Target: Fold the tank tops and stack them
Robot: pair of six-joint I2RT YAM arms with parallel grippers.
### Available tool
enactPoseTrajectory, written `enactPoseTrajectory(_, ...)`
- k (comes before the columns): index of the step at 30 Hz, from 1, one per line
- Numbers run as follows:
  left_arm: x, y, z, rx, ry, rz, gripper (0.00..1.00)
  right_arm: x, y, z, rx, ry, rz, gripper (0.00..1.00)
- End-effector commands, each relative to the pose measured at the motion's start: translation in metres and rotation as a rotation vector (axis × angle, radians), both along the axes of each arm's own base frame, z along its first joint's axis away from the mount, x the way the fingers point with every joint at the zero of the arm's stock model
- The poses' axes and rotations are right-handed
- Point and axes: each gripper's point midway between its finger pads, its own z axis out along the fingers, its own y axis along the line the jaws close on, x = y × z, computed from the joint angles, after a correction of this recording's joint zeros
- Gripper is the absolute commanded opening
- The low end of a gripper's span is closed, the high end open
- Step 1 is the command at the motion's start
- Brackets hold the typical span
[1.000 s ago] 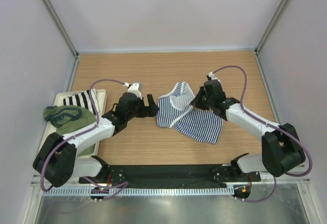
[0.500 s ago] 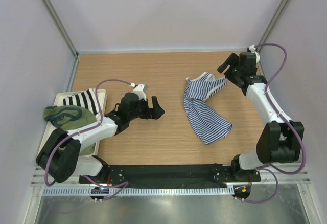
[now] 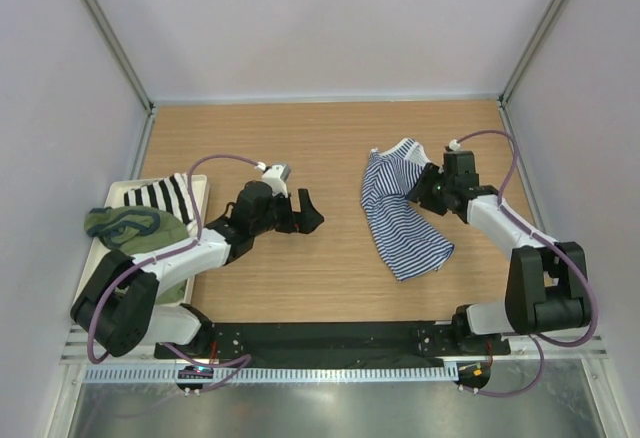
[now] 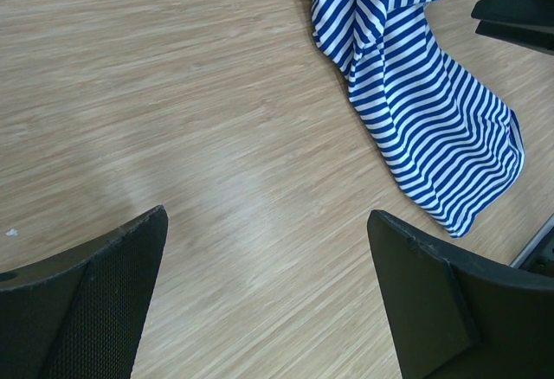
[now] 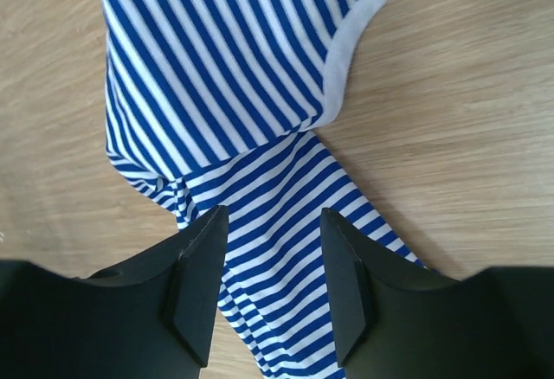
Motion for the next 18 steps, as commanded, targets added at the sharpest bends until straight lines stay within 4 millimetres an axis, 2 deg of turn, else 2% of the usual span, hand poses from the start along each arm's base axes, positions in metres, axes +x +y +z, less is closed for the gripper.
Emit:
enactPoseTrajectory(1, 0.005, -0.008, 0.012, -0.026, -0.052, -0.027, 0.98, 0.014, 0.008, 0.009, -0.085, -0.081, 0.088, 0.54)
enactPoseTrajectory(4, 0.004, -0.008, 0.011, -0.023, -0.051, -0.028, 0.98, 0.02, 0.01, 0.003, -0.066, -0.054, 0.054, 0.61)
enactPoseTrajectory(7, 0.005, -0.008, 0.011, -0.021, -0.05, -0.029, 0.98, 0.027, 0.011, 0.0, -0.073, -0.073, 0.057, 0.61)
enactPoseTrajectory(12, 0.003, -0.01, 0.01, -0.026, -0.043, -0.038, 0.98, 0.035, 0.007, 0.004, -0.242, -0.149, 0.106, 0.56)
enactPoseTrajectory(14, 0.003, -0.011, 0.011, -0.029, -0.044, -0.042, 0.98, 0.031, 0.017, 0.001, -0.316, -0.184, 0.17, 0.56)
enactPoseTrajectory(15, 0.002, -0.012, 0.011, -0.03, -0.043, -0.045, 0.98, 0.036, 0.011, 0.002, -0.377, -0.203, 0.138, 0.57)
enactPoseTrajectory(17, 0.002, -0.012, 0.011, -0.031, -0.042, -0.044, 0.98, 0.038, 0.011, 0.001, -0.44, -0.212, 0.155, 0.56)
enactPoseTrajectory(18, 0.002, -0.012, 0.011, -0.031, -0.04, -0.043, 0.98, 0.041, 0.01, 0.0, -0.466, -0.218, 0.163, 0.52)
